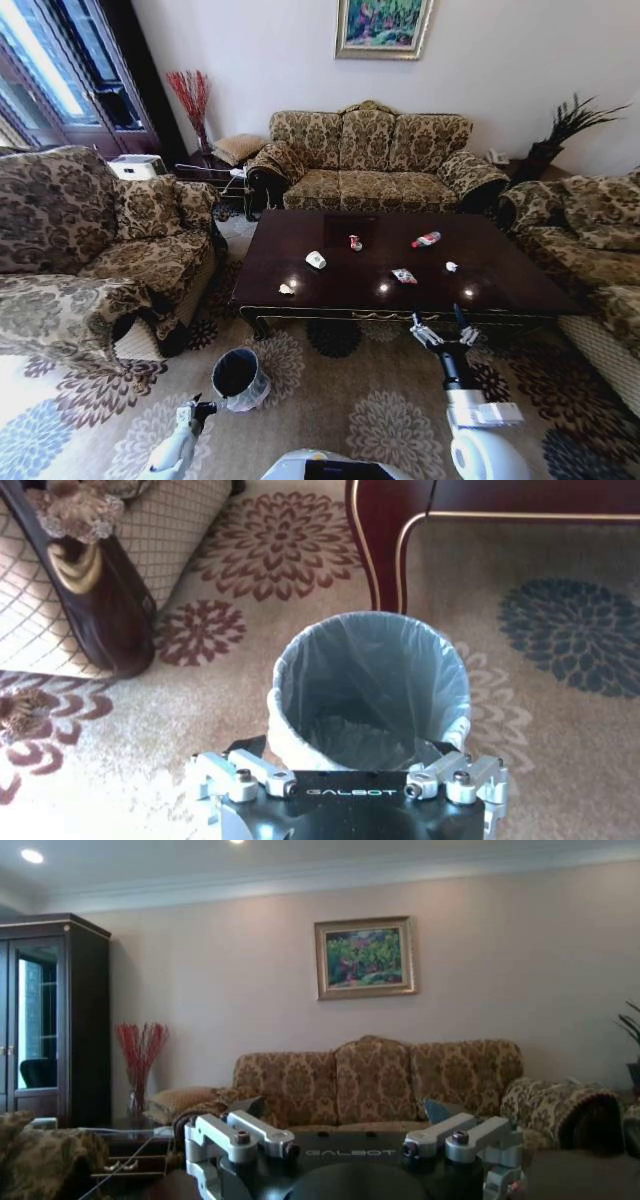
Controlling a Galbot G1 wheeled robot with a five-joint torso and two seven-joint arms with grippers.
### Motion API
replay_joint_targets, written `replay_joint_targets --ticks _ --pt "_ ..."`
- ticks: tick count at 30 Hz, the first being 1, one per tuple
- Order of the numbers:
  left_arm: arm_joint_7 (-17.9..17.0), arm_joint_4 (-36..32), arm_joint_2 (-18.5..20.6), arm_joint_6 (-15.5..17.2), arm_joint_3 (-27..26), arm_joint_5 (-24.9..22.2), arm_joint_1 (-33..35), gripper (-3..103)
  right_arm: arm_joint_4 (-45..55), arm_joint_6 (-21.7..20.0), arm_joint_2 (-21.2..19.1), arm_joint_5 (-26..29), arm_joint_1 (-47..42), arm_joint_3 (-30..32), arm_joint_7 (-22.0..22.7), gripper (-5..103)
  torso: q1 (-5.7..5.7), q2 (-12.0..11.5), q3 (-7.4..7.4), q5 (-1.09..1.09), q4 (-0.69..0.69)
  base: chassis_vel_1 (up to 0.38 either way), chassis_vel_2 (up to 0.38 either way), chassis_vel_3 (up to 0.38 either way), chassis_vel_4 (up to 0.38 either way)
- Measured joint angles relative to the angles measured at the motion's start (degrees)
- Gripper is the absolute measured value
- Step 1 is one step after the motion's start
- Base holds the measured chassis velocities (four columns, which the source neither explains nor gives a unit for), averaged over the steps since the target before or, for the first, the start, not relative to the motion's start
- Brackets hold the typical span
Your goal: Move to the front of the table and place the trash on the table into the trash bin.
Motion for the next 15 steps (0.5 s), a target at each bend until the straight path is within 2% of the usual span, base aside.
replay_joint_targets --ticks 8,15 --pt "1.90 1.05 1.36 1.90 1.91 0.03 -2.00 98 2.39 -3.30 0.09 0.40 0.93 -0.84 -0.13 100 -0.96 -1.89 -0.95 0.00 0.00 0.000 0.000 0.000 0.000" --pt "4.07 4.34 2.32 3.43 3.45 -0.63 -5.28 99 0.85 -3.22 1.97 -0.21 2.60 -1.80 -0.03 100 -1.65 -3.34 -1.75 0.01 -0.02 0.000 0.000 0.000 0.000"
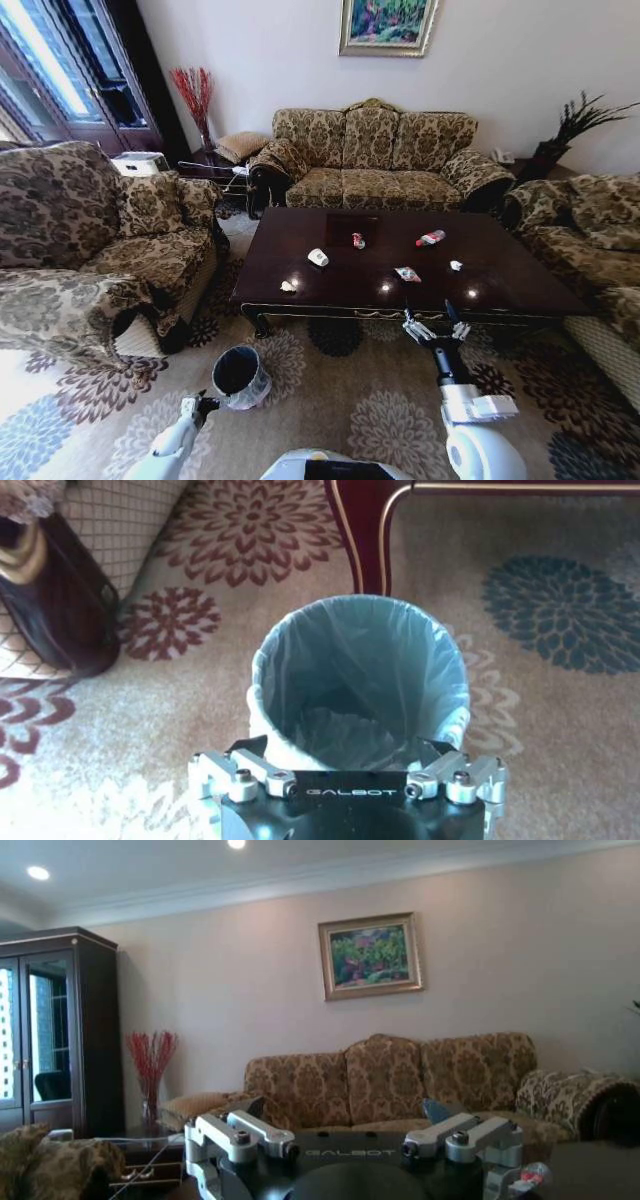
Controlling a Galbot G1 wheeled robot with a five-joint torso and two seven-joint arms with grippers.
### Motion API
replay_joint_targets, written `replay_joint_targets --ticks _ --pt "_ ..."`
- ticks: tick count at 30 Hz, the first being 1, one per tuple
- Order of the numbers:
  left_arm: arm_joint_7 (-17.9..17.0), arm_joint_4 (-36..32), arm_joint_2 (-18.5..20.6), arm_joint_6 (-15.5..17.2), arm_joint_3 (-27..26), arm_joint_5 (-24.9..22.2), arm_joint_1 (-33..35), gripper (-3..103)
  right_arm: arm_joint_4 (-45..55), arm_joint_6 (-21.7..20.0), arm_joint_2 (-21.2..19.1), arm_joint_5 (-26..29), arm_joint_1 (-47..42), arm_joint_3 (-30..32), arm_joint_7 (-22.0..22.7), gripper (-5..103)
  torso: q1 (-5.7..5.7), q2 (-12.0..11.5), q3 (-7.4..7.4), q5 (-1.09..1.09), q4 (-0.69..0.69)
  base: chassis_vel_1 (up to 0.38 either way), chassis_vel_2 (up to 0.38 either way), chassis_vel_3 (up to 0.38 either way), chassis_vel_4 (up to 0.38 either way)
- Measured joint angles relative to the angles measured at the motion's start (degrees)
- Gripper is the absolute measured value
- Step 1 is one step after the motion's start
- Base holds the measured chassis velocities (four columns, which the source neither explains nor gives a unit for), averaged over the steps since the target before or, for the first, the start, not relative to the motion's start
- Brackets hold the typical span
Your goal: Move to the front of the table and place the trash on the table into the trash bin.
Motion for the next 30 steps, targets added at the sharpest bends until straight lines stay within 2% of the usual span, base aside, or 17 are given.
replay_joint_targets --ticks 7,12,15,18,21,22,28,30 --pt "0.37 1.48 0.35 0.33 0.96 -0.09 -2.19 99 -0.97 0.99 0.18 0.01 0.08 0.21 -0.18 100 -0.84 -1.92 -1.03 0.01 0.00 0.000 0.000 0.000 0.000" --pt "0.24 3.32 0.33 -0.47 1.45 0.06 -4.03 98 -1.64 3.48 0.21 0.95 -0.82 0.36 -0.46 100 -1.49 -3.24 -1.75 0.00 0.02 0.000 0.000 0.000 0.000" --pt "0.19 5.66 0.16 -1.37 1.79 0.61 -6.40 98 -2.84 6.96 0.24 0.20 -1.18 0.91 -3.21 100 -2.01 -4.48 -2.44 0.00 0.00 0.000 0.000 0.000 0.000" --pt "0.30 7.56 0.09 -1.92 1.89 1.25 -8.09 98 -3.18 8.88 0.30 -0.22 -0.96 0.81 -3.79 100 -2.40 -5.42 -2.99 0.01 0.00 0.000 0.000 0.000 0.000" --pt "0.42 8.79 0.05 -2.28 1.86 1.74 -8.99 95 -3.10 9.12 0.35 0.40 -0.86 0.68 -3.74 100 -2.67 -6.04 -3.35 0.00 0.00 0.000 0.000 0.000 0.000" --pt "0.44 9.35 0.03 -2.59 1.62 2.05 -9.32 97 -2.90 9.45 0.35 0.81 -0.83 0.69 -3.83 100 -2.89 -6.52 -3.61 0.00 0.01 0.000 0.000 0.000 0.000" --pt "-0.54 7.94 0.20 -2.77 0.13 2.40 -8.13 98 -2.24 9.95 -0.15 3.28 -1.78 1.00 -4.74 100 -3.47 -7.80 -4.30 0.00 0.00 0.000 0.000 0.000 0.000" --pt "-1.15 4.94 1.11 -2.65 -1.02 2.11 -5.82 98 -1.68 10.20 -0.87 4.96 -2.85 1.16 -5.51 100 -3.90 -8.65 -4.76 0.01 0.01 0.000 0.000 0.000 0.000"
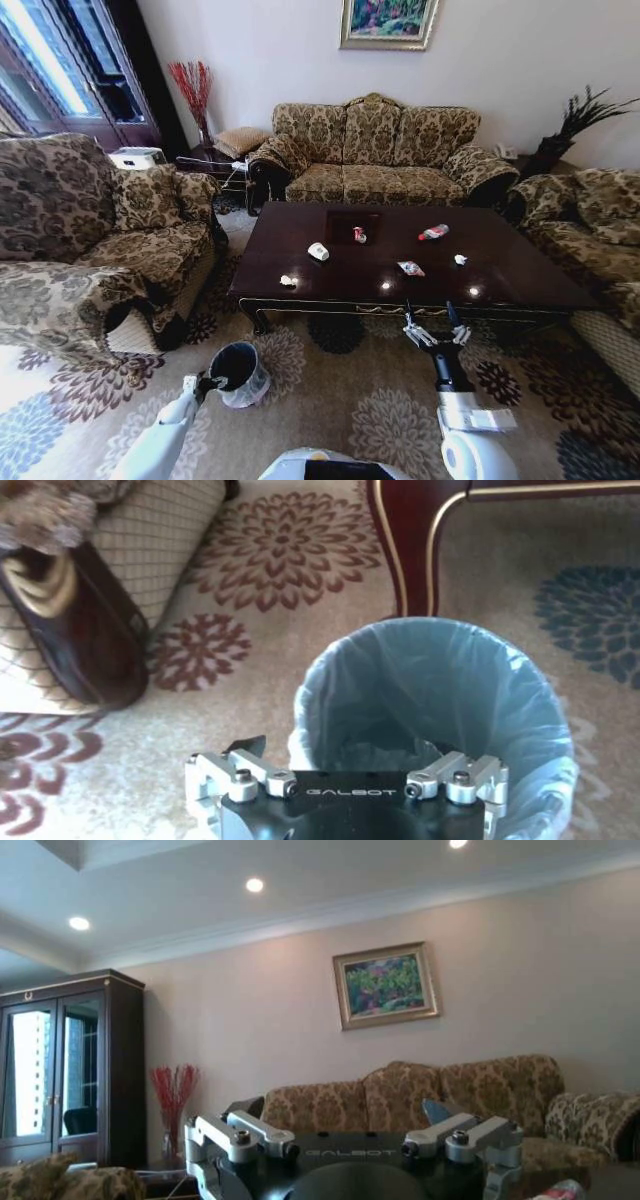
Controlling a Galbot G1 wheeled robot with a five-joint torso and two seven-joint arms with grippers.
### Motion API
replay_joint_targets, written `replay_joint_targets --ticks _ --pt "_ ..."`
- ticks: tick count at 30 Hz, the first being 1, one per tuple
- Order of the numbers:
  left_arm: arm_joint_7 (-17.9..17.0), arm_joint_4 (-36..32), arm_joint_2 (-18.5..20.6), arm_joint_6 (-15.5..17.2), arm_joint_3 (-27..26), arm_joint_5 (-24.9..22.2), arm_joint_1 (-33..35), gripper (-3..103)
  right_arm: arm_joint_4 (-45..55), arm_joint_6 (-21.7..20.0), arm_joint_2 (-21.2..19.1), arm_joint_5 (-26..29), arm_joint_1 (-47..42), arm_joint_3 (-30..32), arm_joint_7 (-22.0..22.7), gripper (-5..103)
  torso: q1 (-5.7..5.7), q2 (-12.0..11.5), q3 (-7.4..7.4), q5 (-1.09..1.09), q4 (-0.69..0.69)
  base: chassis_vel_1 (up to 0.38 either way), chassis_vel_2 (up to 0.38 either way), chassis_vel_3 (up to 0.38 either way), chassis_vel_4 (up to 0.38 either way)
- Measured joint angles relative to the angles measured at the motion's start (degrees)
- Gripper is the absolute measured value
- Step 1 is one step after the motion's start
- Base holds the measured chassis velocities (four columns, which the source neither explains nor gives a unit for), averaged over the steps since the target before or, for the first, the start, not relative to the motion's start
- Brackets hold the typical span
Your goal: Move to the front of the table and place the trash on the table into the trash bin.
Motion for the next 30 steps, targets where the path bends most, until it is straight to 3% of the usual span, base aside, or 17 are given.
replay_joint_targets --ticks 16,30 --pt "-1.00 -3.58 0.69 1.26 -2.18 -2.50 1.35 97 1.26 -0.34 -3.38 0.82 -3.64 0.62 -1.82 100 -1.76 -4.16 -2.39 0.00 -0.01 0.000 0.000 0.000 0.000" --pt "-1.27 0.47 0.10 -0.57 -1.46 -1.28 -3.39 97 1.84 -0.39 -4.19 1.93 -5.05 0.20 -1.36 100 -3.58 -8.30 -4.71 0.00 0.00 0.000 0.000 0.000 0.000"
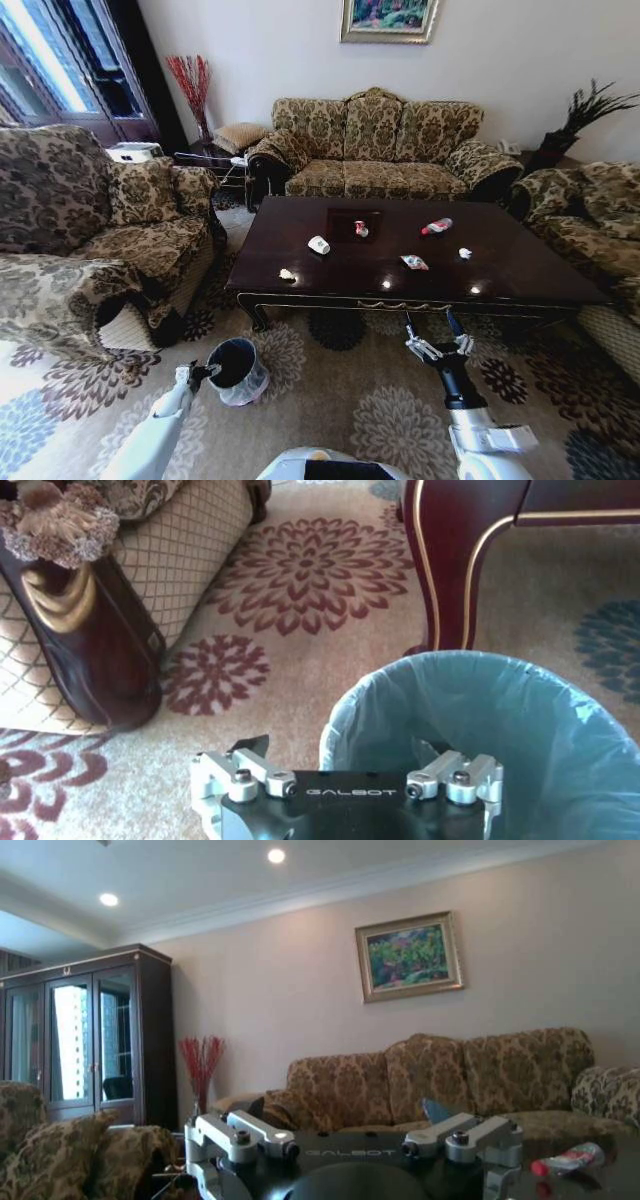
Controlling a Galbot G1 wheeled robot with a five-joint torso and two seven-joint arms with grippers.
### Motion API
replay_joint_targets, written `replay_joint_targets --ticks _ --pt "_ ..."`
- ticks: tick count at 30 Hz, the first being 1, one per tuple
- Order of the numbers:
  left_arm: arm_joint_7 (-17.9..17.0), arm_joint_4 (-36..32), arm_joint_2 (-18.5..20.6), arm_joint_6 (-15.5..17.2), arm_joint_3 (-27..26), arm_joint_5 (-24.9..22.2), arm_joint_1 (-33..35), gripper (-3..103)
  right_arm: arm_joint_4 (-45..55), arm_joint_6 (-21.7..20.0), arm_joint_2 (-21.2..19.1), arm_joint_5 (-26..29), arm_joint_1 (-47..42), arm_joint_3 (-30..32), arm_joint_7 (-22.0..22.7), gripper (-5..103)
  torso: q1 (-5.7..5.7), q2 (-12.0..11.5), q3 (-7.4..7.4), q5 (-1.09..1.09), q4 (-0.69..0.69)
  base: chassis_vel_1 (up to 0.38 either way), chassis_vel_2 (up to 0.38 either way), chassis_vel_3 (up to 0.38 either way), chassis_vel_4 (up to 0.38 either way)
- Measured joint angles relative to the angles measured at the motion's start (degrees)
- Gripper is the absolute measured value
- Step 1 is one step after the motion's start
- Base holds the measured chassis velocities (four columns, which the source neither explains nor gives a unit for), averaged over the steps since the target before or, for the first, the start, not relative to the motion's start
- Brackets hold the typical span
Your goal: Move to the front of the table and place the trash on the table into the trash bin.
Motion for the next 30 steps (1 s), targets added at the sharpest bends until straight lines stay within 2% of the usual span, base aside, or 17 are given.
replay_joint_targets --ticks 3,4,7,11,12,18,19,21,22,24,30 --pt "0.26 1.05 0.17 -0.81 0.30 -0.03 -0.60 92 -0.09 0.09 0.33 -0.47 -0.13 -0.10 -0.05 100 -0.29 -0.67 -0.39 0.00 0.00 -0.006 0.017 0.013 -0.010" --pt "0.26 1.05 0.17 -0.81 0.30 -0.03 -0.60 92 -0.09 0.09 0.33 -0.47 -0.13 -0.10 -0.05 100 -0.29 -0.67 -0.39 0.00 0.00 -0.017 0.051 0.040 -0.029" --pt "0.38 2.58 0.69 -3.46 0.79 -0.17 -1.66 96 -0.12 0.83 0.66 -0.55 -0.49 -0.22 -0.80 100 -0.67 -1.54 -0.89 0.00 -0.01 -0.063 0.077 0.078 -0.060" --pt "0.28 2.65 1.20 -3.76 1.12 -0.10 -1.82 97 -0.27 1.73 0.82 -0.44 -0.65 -0.21 -1.57 100 -0.73 -1.70 -0.99 0.00 0.00 -0.124 0.127 0.159 -0.128" --pt "0.27 2.79 1.29 -3.47 1.18 0.19 -1.93 99 -0.40 2.03 0.92 -0.27 -0.69 -0.18 -1.83 100 -0.73 -1.70 -0.99 0.00 0.00 -0.202 0.224 0.200 -0.200" --pt "0.39 2.55 1.31 -1.23 1.11 2.05 -1.53 96 -0.84 2.91 1.22 0.73 -0.87 0.09 -2.94 100 -0.64 -1.68 -0.93 -0.01 -0.03 -0.205 0.214 0.210 -0.203" --pt "0.75 1.64 1.49 0.10 0.98 2.56 -0.66 96 -0.87 2.99 1.30 0.97 -1.04 0.29 -3.19 100 -0.58 -1.66 -0.89 -0.05 -0.04 -0.153 0.116 0.176 -0.109" --pt "1.76 -0.37 2.42 1.92 0.27 2.68 1.45 96 -0.88 3.07 1.50 1.10 -1.33 0.55 -3.21 100 -0.54 -1.59 -0.84 0.01 0.00 -0.120 0.068 0.096 -0.080" --pt "1.76 -0.37 2.42 1.92 0.27 2.68 1.45 96 -0.88 3.07 1.50 1.10 -1.33 0.55 -3.21 100 -0.54 -1.59 -0.84 0.01 0.00 -0.087 0.068 0.096 -0.050" --pt "3.16 -2.36 3.67 2.98 -0.47 2.30 3.51 96 -0.88 3.44 1.85 1.44 -1.49 0.71 -3.12 100 -0.57 -1.47 -0.84 0.01 -0.01 0.000 0.000 0.000 0.000" --pt "4.39 -4.76 5.37 5.12 -1.33 2.16 6.84 95 -1.89 4.41 2.47 2.14 -1.62 0.60 -3.80 100 -0.63 -1.27 -0.79 -0.01 0.03 0.049 -0.018 -0.034 0.026"
